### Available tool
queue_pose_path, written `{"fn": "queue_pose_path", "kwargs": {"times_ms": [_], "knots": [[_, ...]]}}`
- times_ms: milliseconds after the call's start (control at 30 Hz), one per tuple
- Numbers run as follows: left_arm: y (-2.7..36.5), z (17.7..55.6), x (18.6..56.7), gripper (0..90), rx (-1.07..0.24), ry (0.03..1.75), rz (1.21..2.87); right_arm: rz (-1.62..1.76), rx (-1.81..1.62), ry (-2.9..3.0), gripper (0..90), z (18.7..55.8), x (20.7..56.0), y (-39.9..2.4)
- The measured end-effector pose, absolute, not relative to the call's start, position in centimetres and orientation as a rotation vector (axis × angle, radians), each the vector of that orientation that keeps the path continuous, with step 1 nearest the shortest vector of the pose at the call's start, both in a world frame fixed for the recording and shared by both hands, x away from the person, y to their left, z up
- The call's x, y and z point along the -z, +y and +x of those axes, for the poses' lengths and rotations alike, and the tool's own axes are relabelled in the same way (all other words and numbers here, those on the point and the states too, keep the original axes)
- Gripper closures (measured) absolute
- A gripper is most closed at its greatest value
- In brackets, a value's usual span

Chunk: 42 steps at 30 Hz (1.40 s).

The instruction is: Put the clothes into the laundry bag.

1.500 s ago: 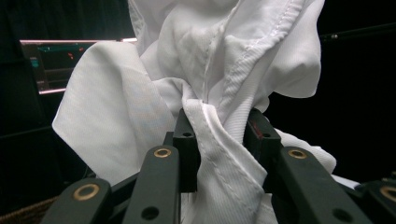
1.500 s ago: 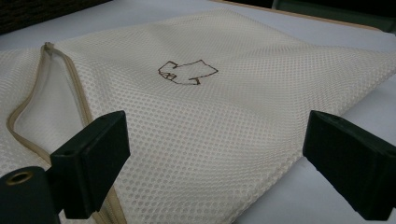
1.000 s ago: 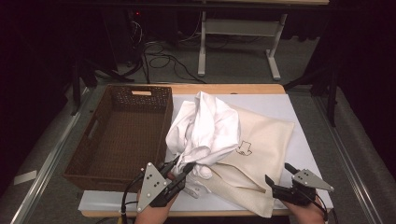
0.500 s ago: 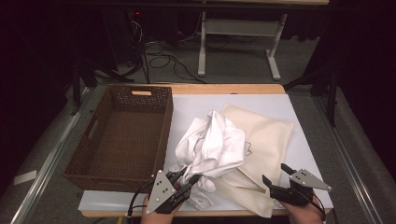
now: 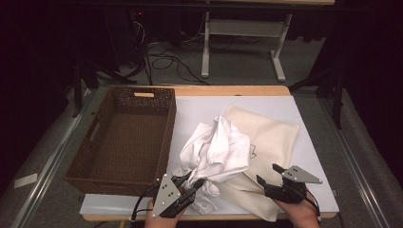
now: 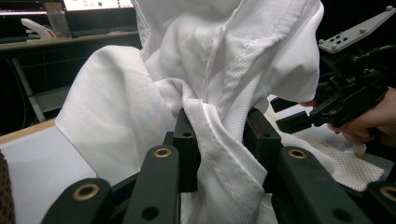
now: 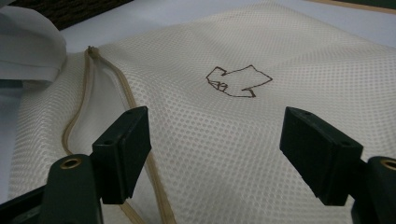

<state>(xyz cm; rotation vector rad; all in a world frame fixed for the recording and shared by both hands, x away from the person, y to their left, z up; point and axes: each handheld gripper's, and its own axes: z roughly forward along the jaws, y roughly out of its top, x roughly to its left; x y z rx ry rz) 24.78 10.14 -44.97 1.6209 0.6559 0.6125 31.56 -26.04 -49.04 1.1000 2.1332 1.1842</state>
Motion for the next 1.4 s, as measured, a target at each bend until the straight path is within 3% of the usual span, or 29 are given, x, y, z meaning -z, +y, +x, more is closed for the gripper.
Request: {"fn": "queue_pose_path", "kwargs": {"times_ms": [133,500,567,600,667,700,767,833,1400], "knots": [[10.6,24.5,44.9,70.1,-0.625,0.672,1.608,1.085,-1.183,2.159,23.8,32.2,48.8,-25.2],[10.9,24.0,45.1,70.0,-0.643,0.693,1.613,0.957,-1.111,2.314,36.6,32.7,49.9,-22.7],[10.9,23.9,45.1,70.0,-0.645,0.696,1.611,0.933,-1.093,2.333,43.3,32.7,50.0,-22.2],[10.9,23.7,45.1,70.0,-0.649,0.695,1.612,0.924,-1.068,2.344,51.9,32.8,50.1,-22.0],[11.0,23.6,45.0,70.0,-0.652,0.694,1.612,0.924,-1.059,2.349,55.9,32.9,50.1,-22.0],[11.0,23.6,45.0,70.1,-0.653,0.692,1.612,0.935,-1.062,2.357,67.2,33.2,50.2,-22.2],[11.1,23.5,45.0,70.0,-0.655,0.694,1.611,0.942,-1.058,2.363,72.0,33.3,50.2,-22.3],[11.0,23.5,45.2,70.1,-0.651,0.697,1.624,0.955,-1.05,2.364,87.0,33.7,50.2,-22.4],[9.1,23.4,46.3,70.0,-0.615,0.653,1.736,1.018,-1.225,2.173,89.0,35.7,47.3,-22.7]]}}
